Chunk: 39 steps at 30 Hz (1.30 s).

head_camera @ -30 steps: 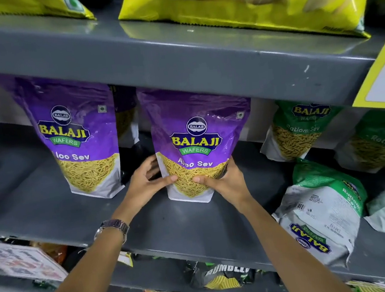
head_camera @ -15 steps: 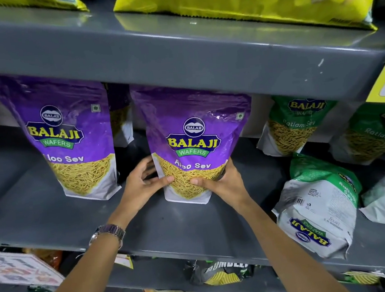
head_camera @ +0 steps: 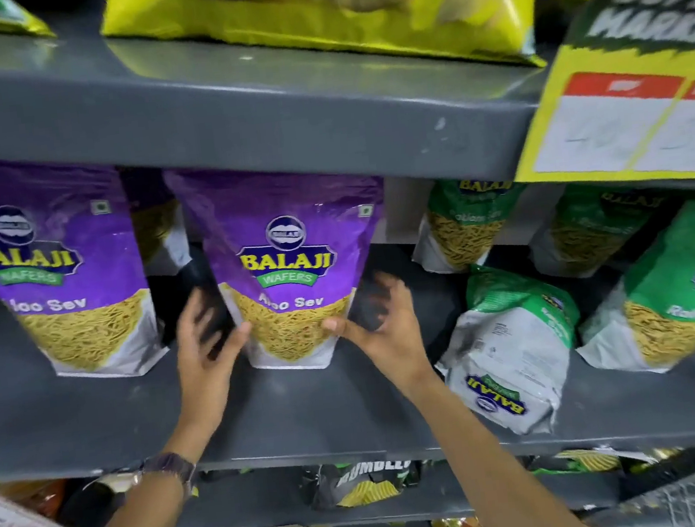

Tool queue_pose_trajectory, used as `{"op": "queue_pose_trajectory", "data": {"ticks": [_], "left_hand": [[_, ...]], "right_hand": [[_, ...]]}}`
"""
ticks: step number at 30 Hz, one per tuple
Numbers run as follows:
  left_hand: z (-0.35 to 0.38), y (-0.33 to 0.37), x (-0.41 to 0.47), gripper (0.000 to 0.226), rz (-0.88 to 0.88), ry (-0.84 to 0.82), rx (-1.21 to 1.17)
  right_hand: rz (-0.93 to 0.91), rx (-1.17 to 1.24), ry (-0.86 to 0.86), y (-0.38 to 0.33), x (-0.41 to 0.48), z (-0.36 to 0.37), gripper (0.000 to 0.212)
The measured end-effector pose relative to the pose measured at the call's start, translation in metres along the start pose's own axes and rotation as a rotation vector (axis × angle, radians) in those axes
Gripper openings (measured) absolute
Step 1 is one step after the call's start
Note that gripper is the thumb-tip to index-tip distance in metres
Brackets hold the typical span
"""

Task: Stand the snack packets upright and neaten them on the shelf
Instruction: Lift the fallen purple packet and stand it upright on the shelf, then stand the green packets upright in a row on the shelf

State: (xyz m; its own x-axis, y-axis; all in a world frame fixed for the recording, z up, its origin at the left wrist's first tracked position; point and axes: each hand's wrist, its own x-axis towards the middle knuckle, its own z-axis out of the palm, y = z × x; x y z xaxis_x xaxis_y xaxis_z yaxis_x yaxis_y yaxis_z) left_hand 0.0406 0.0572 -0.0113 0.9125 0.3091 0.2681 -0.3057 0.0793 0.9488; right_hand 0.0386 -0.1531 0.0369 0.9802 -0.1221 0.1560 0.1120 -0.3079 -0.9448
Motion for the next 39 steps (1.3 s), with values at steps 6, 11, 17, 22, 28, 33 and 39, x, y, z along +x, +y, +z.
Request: {"op": "queue_pose_trajectory", "data": {"ticks": [6, 11, 17, 22, 28, 33, 39], "left_hand": [[0.118, 0.019, -0.101, 0.033, 0.336, 0.119, 0.119], [0.218, 0.033, -0.073, 0.044, -0.445, -0.380, 0.361], [0.241, 0.027, -0.061, 0.020, -0.714, -0.720, 0.374], [0.220, 0.027, -0.065, 0.040, -0.667, -0.719, 0.433], [0.200, 0.028, -0.059, 0.070, -0.477, -0.728, 0.338], [0.236, 0.006, -0.045, 0.072, -0.230, -0.638, 0.241], [0.267, -0.026, -0.037, 0.076, -0.027, -0.602, 0.343]], "right_hand": [[-0.008, -0.313, 0.686, 0.016, -0.023, -0.135, 0.049], [0.597, -0.209, 0.544, 0.067, -0.040, -0.198, 0.062], [0.670, 0.431, 0.447, 0.081, -0.036, -0.209, 0.028], [0.575, 0.502, 0.391, 0.075, -0.048, -0.208, 0.034], [0.321, 0.328, 0.280, 0.058, -0.047, -0.218, 0.057], [0.092, 0.242, 0.249, 0.052, -0.008, -0.238, 0.060], [-0.007, 0.104, 0.259, 0.068, 0.019, -0.249, 0.060]]}}
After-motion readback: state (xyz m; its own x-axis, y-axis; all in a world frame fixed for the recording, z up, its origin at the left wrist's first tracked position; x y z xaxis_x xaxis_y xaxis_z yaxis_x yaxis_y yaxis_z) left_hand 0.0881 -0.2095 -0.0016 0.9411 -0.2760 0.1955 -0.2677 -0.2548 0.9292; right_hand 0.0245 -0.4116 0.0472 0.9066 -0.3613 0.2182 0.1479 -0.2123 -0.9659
